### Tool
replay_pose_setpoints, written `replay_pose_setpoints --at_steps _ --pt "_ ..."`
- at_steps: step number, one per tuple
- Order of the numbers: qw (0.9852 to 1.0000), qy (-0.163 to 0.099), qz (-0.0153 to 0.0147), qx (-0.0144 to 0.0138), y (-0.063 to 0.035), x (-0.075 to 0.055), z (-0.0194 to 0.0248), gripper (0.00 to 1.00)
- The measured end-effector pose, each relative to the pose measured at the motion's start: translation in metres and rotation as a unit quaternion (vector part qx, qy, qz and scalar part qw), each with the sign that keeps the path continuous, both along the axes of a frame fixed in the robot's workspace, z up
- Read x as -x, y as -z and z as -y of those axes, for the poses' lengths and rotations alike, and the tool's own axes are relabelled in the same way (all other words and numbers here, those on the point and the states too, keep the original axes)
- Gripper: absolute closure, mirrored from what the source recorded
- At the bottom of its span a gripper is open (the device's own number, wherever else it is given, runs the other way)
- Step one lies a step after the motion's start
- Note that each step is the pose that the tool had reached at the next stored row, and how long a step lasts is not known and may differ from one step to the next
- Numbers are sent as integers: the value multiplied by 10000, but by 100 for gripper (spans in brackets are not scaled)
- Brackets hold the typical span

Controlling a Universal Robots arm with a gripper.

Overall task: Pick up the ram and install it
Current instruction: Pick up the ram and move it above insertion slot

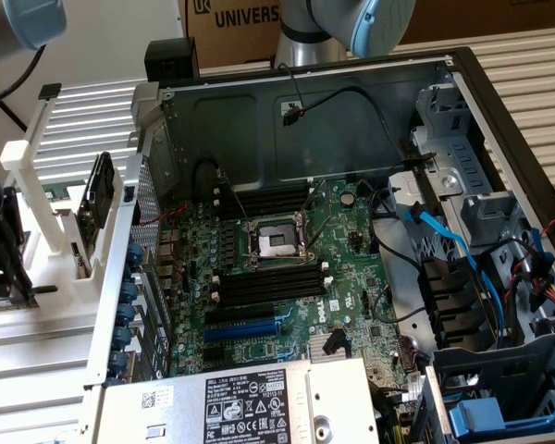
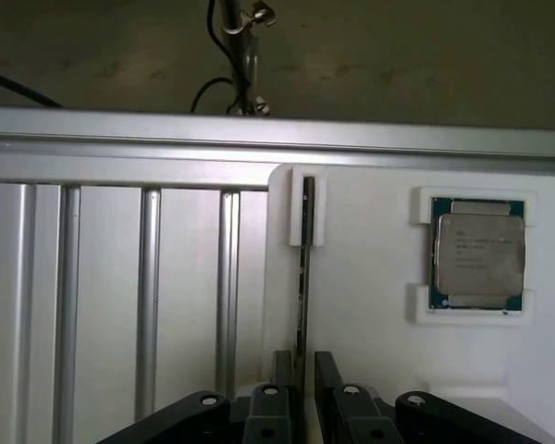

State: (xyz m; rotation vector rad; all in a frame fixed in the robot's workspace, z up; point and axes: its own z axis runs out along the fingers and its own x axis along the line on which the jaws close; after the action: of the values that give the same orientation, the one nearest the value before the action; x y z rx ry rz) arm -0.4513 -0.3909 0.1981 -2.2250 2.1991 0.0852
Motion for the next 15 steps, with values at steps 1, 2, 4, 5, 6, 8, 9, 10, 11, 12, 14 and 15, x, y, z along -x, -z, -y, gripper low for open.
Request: replay_pose_setpoints --at_steps 1,2,4,5,6,8,9,10,11,12,14,15 --pt "10000 -2 -1 0 1 0 0 76" --pt "10000 -3 0 0 2 0 0 76" --pt "10000 -3 0 0 2 0 0 76" --pt "10000 -3 0 0 2 0 0 76" --pt "10000 -3 0 0 2 0 0 76" --pt "10000 -3 0 0 2 0 -1 76" --pt "10000 -3 0 0 2 0 0 76" --pt "10000 -3 0 0 2 0 0 76" --pt "10000 -3 0 0 2 0 0 76" --pt "10000 -3 0 0 2 0 -1 76" --pt "10000 -3 0 0 2 0 0 78" --pt "10000 -2 0 0 2 0 -1 84"
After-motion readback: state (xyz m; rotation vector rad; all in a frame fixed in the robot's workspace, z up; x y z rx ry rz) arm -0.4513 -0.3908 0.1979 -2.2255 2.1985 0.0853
